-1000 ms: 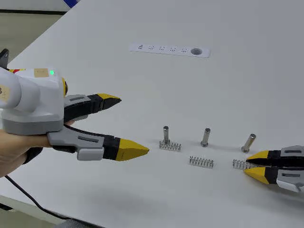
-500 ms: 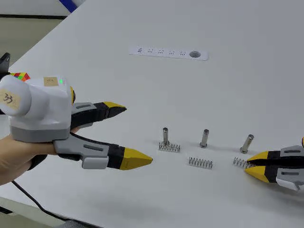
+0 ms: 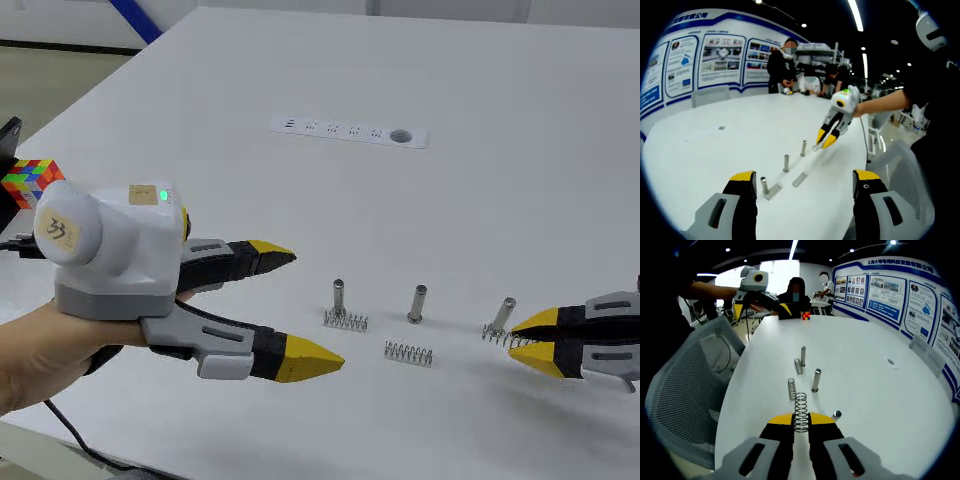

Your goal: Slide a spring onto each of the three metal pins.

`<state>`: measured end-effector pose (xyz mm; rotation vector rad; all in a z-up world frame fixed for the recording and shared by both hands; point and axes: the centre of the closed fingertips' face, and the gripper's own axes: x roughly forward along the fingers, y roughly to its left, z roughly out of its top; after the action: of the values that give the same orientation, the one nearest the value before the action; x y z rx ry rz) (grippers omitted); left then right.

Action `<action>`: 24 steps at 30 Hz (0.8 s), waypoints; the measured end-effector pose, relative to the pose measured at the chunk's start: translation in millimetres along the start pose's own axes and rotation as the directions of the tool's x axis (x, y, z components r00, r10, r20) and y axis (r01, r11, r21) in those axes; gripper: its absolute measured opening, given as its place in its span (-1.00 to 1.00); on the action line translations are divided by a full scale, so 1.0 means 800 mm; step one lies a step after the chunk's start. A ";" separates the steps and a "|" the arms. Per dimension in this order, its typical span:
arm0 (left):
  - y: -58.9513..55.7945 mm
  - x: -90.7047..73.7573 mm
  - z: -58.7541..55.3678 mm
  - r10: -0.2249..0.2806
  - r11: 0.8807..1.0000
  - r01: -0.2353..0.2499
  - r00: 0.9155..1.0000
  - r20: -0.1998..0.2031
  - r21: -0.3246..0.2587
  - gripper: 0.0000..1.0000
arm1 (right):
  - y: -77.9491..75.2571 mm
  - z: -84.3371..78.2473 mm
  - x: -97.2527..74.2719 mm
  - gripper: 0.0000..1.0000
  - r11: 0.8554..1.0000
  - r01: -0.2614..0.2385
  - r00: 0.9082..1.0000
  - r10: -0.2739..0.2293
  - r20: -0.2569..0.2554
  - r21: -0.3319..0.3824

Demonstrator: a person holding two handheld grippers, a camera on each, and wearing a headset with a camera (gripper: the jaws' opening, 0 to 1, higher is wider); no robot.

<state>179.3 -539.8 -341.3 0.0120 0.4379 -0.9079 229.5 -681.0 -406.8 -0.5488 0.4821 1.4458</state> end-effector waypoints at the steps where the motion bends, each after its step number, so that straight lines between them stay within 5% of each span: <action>1: -0.003 0.003 0.004 -0.012 1.000 0.012 1.000 0.016 -0.005 0.60 | 0.003 0.010 -0.003 -0.78 1.000 -0.006 1.000 0.006 0.006 -0.020; 7: -0.019 0.024 0.010 -0.051 0.999 0.051 0.998 0.041 0.000 0.51 | 0.015 0.050 -0.016 -0.78 0.996 -0.003 1.000 0.005 0.022 -0.088; 24: -0.058 0.062 0.036 -0.174 0.984 0.169 0.980 0.094 0.058 0.06 | 0.063 0.107 -0.009 -0.77 0.987 -0.058 0.995 0.069 0.066 -0.149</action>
<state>181.0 -611.9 -326.0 -0.0261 0.3273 -1.0842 177.1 -631.9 -337.8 -0.6010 0.3411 1.5648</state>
